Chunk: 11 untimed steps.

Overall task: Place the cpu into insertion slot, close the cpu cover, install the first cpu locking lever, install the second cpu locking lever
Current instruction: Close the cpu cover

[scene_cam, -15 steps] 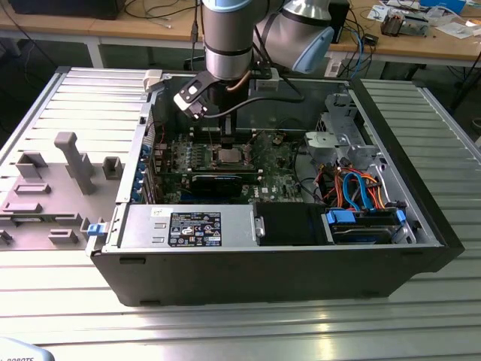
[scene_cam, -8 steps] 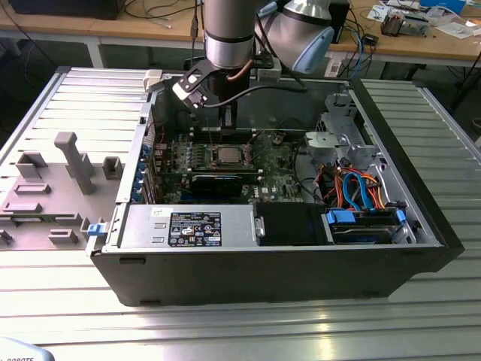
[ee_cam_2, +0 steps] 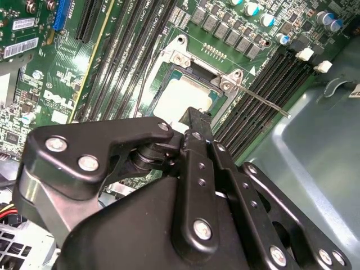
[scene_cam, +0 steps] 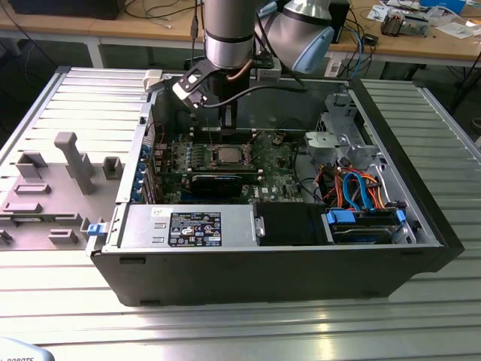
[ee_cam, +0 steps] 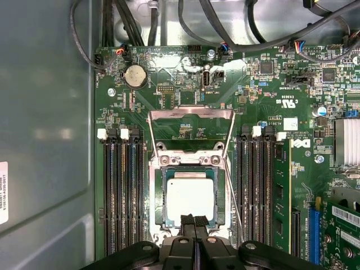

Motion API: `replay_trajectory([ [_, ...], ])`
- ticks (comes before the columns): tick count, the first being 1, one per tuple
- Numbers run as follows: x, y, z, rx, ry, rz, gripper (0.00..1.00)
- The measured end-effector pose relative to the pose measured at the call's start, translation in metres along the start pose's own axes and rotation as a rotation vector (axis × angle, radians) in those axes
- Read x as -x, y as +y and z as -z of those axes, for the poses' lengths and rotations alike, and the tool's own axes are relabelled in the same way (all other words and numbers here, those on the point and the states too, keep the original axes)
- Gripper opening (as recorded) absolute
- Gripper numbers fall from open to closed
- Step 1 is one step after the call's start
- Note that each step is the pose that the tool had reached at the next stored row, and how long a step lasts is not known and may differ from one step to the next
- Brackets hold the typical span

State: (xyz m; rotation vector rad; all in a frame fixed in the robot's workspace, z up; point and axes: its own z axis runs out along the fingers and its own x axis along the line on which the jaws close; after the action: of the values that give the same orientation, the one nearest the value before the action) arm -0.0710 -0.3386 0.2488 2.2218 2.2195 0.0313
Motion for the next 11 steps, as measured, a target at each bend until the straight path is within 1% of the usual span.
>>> replay_trajectory([
  [1, 0.0000, 0.0018, 0.0000, -0.0057, 0.0000, 0.000, 0.11],
  [5, 0.0000, 0.0020, 0.0000, -0.0057, 0.0001, 0.000, 0.11],
  [7, -0.0001, 0.0022, 0.0053, -0.0056, 0.0002, 0.000, 0.11],
  [11, -0.0001, 0.0021, 0.0062, -0.0059, -0.0001, 0.000, 0.11],
])
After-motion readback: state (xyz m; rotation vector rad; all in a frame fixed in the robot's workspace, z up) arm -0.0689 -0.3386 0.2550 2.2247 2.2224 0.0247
